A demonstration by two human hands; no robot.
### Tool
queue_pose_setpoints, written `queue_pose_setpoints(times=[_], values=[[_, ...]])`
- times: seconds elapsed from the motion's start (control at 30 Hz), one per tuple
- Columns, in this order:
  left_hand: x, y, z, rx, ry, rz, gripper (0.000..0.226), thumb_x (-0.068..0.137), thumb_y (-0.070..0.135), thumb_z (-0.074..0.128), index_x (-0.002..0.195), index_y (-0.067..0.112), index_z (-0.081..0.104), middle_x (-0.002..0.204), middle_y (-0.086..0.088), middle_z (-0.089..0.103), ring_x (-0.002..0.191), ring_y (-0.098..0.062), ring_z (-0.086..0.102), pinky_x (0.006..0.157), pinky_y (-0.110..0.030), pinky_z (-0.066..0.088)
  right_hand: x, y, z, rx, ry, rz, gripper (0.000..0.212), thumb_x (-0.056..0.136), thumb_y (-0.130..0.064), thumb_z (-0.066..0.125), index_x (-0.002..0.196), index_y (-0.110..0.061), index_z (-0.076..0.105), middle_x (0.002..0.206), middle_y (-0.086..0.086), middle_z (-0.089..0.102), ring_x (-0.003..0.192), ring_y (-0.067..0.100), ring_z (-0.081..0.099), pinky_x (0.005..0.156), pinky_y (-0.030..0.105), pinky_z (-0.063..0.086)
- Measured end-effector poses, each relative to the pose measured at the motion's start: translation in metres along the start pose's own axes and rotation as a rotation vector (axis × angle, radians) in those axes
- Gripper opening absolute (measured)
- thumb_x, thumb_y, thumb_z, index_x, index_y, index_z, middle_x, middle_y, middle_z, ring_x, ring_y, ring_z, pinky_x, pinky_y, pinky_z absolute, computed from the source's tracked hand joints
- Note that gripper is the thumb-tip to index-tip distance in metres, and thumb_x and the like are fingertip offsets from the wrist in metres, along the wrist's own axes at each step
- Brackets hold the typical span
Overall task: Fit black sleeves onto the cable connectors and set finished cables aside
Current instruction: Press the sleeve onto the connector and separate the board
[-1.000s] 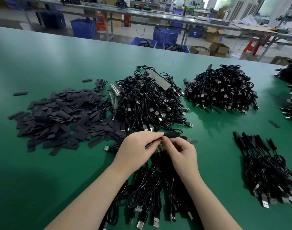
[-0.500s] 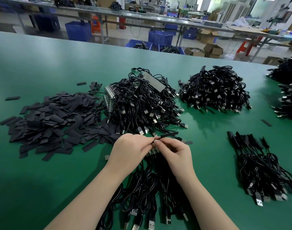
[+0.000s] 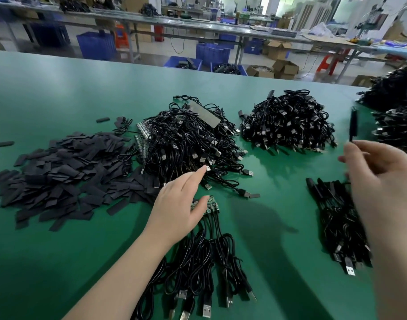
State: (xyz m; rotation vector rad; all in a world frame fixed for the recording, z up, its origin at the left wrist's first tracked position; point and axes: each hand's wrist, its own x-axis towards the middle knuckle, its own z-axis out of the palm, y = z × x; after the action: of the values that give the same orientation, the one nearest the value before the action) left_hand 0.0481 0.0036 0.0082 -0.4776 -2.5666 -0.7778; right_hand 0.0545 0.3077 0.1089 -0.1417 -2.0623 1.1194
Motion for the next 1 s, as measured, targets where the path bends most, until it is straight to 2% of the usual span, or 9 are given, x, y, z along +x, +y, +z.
queue_pose_setpoints(times=[0.1,0.23,0.3,0.4,0.5,0.63,0.83,0.9,1.0], values=[[-0.001,-0.005,0.005,0.053,-0.093,-0.040,0.065,0.095,0.033,0.056,0.152,0.018,0.031,0.128,0.004,0.057,0.112,-0.015,0.055,0.097,-0.036,0.045,0.020,0.043,-0.021,-0.616,-0.096,0.042,0.024,0.096,-0.037,0.059,0.106,-0.020,0.072,0.085,0.004,0.072,0.069,0.031,0.065,0.064,0.047,0.058],[0.000,-0.009,0.009,0.082,-0.163,-0.110,0.046,0.096,0.041,0.052,0.139,0.023,0.053,0.124,0.008,0.061,0.120,-0.013,0.052,0.106,-0.036,0.037,0.014,0.069,-0.013,-1.033,-0.347,0.264,0.022,0.097,-0.029,0.059,0.101,-0.016,0.076,0.083,0.012,0.067,0.072,0.032,0.060,0.064,0.035,0.052],[0.000,-0.011,0.011,0.105,-0.184,-0.129,0.042,0.096,0.047,0.048,0.131,0.028,0.061,0.126,0.012,0.061,0.121,-0.011,0.050,0.105,-0.034,0.032,0.007,0.062,-0.001,-1.071,-0.381,0.174,0.024,0.097,-0.032,0.058,0.103,-0.018,0.076,0.088,0.012,0.069,0.080,0.033,0.063,0.067,0.035,0.052],[0.001,-0.013,0.013,0.135,-0.218,-0.139,0.044,0.094,0.056,0.045,0.125,0.031,0.065,0.122,0.016,0.061,0.118,-0.009,0.047,0.103,-0.033,0.030,-0.010,0.032,0.033,-0.792,-0.447,0.005,0.026,0.094,-0.037,0.061,0.111,-0.022,0.074,0.104,0.003,0.074,0.086,0.026,0.066,0.068,0.031,0.050],[0.000,-0.013,0.014,0.128,-0.221,-0.158,0.044,0.093,0.058,0.046,0.124,0.033,0.064,0.121,0.017,0.059,0.119,-0.009,0.046,0.102,-0.033,0.027,-0.042,-0.002,0.075,-0.494,-0.705,-0.006,0.031,0.091,-0.043,0.064,0.116,-0.026,0.072,0.110,-0.009,0.073,0.094,0.015,0.066,0.082,0.033,0.055],[0.000,-0.014,0.014,0.109,-0.223,-0.168,0.041,0.092,0.057,0.047,0.122,0.034,0.063,0.120,0.019,0.058,0.119,-0.009,0.045,0.100,-0.031,0.026,-0.081,-0.017,0.123,-0.476,-0.950,-0.015,0.038,0.094,-0.049,0.057,0.122,-0.026,0.068,0.114,-0.002,0.063,0.107,0.019,0.060,0.094,0.035,0.050],[-0.001,-0.010,0.012,0.087,-0.173,-0.182,0.039,0.092,0.055,0.050,0.125,0.035,0.058,0.117,0.020,0.058,0.116,-0.008,0.047,0.098,-0.028,0.024,-0.108,-0.008,0.141,-0.326,-0.783,0.082,0.025,0.091,-0.036,0.065,0.113,-0.024,0.069,0.105,-0.008,0.065,0.100,0.012,0.060,0.086,0.031,0.049],[-0.002,-0.007,0.009,0.095,-0.127,-0.178,0.042,0.092,0.055,0.051,0.128,0.034,0.056,0.116,0.019,0.060,0.115,-0.009,0.048,0.099,-0.027,0.023,-0.110,-0.006,0.139,-0.147,-0.707,0.161,0.015,0.088,-0.030,0.072,0.102,-0.030,0.069,0.093,-0.015,0.068,0.087,0.001,0.062,0.081,0.024,0.050],[-0.002,-0.001,0.002,0.154,-0.013,-0.126,0.042,0.089,0.054,0.057,0.123,0.030,0.063,0.113,0.014,0.064,0.109,-0.012,0.056,0.098,-0.031,0.031,-0.112,-0.006,0.133,0.135,-0.609,0.233,0.023,0.083,-0.017,0.078,0.088,-0.035,0.065,0.080,-0.014,0.068,0.075,-0.003,0.062,0.069,0.010,0.047]])
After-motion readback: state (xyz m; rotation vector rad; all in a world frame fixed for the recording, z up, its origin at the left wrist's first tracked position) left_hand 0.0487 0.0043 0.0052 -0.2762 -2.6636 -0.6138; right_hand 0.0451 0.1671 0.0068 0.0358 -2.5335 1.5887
